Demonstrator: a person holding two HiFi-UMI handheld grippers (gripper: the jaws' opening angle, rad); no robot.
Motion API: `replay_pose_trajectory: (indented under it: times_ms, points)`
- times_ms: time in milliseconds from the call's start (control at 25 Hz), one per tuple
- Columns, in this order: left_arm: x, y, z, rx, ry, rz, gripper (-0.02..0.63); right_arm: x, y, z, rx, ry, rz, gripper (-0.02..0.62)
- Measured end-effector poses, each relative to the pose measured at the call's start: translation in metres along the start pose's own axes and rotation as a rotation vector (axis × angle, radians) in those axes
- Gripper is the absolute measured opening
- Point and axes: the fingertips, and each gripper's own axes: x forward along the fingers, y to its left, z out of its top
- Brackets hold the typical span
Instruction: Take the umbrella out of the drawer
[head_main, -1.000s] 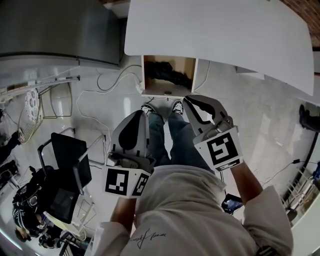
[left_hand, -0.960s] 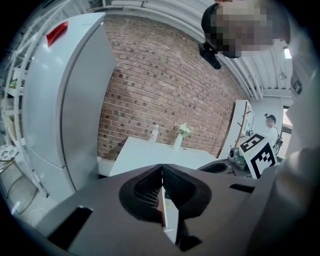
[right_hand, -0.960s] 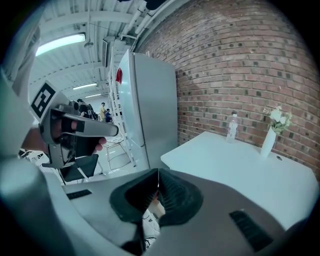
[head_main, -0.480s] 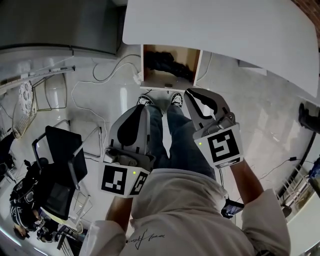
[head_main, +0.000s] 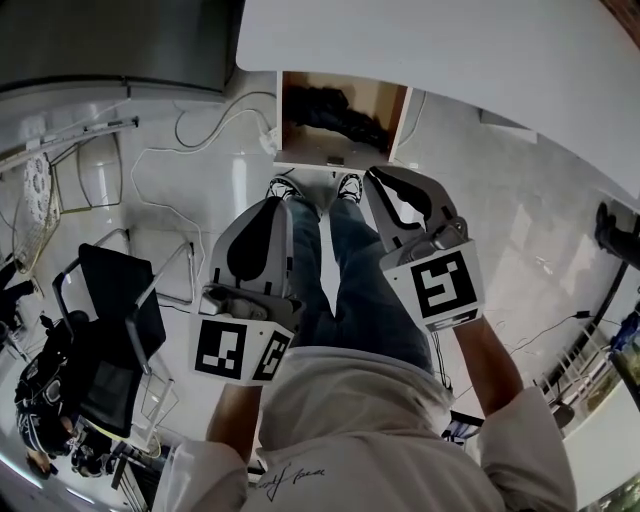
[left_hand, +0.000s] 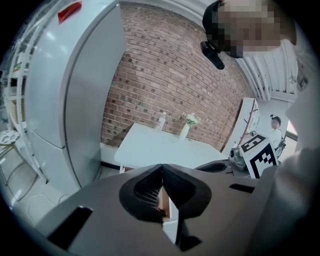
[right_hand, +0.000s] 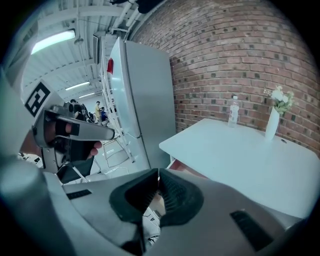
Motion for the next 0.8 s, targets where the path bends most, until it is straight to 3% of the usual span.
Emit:
replay_pose_trajectory:
  times_ms: [320, 520, 800]
  points:
    - [0.02, 0.02, -0.025, -0.047, 0.024, 0.007, 0.018, 0.022, -0.005, -0.014, 0.029, 0.013, -0.001, 0.017]
    - [0.032, 0.033, -0.032, 0.033, 0.038, 0.046, 0.017, 0.042, -0.011, -0.027, 0.038, 0.026, -0.002, 0.018]
    - [0.047, 0.038, -0.046, 0.011, 0.064, 0.036, 0.017, 0.068, -0.015, -0.048, 0.045, 0.052, 0.005, 0.018]
